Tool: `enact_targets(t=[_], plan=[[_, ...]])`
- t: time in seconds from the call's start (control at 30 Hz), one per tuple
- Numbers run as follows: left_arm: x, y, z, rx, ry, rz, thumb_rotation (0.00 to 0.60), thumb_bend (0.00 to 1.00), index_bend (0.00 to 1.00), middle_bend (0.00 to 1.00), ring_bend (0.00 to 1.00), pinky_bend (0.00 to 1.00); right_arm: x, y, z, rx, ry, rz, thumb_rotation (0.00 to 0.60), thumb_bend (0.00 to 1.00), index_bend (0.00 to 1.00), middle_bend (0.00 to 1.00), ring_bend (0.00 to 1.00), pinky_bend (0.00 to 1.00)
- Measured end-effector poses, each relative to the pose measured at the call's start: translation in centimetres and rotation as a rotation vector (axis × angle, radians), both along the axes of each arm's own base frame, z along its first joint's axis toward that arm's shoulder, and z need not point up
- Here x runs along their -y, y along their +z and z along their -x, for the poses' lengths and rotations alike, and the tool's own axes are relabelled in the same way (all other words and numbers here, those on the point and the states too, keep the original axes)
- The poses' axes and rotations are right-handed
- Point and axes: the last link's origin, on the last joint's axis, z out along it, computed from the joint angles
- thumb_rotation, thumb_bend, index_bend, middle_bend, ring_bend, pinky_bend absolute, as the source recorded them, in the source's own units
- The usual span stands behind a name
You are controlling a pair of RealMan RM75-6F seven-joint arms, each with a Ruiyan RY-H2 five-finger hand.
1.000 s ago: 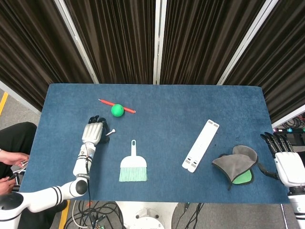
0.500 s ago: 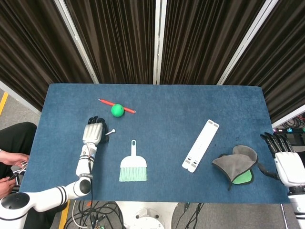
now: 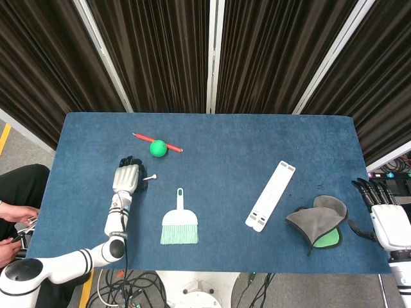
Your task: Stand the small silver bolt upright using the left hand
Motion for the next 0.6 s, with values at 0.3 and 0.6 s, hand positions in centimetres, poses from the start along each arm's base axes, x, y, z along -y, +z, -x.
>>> enact_targets(t=[0.3,0.6], plan=[[0.3,1.9,0.5,-0.007,-0.049,-0.005,0.6,0.46,0.58,0.21,0.03,0.0,0.0,-0.1,0.0,0.001,0.001,-0.002,0.6,0.16,0.08,0.07,0.0,0.0],[0.2,3.6,0.4,-0.054,-0.097,0.005,0.6,0.45,0.58,0.21,0.03,0.0,0.0,-0.2,0.0,0.003,0.004,-0.004,0.6,0.16,0.08,0.07,0.0,0.0]])
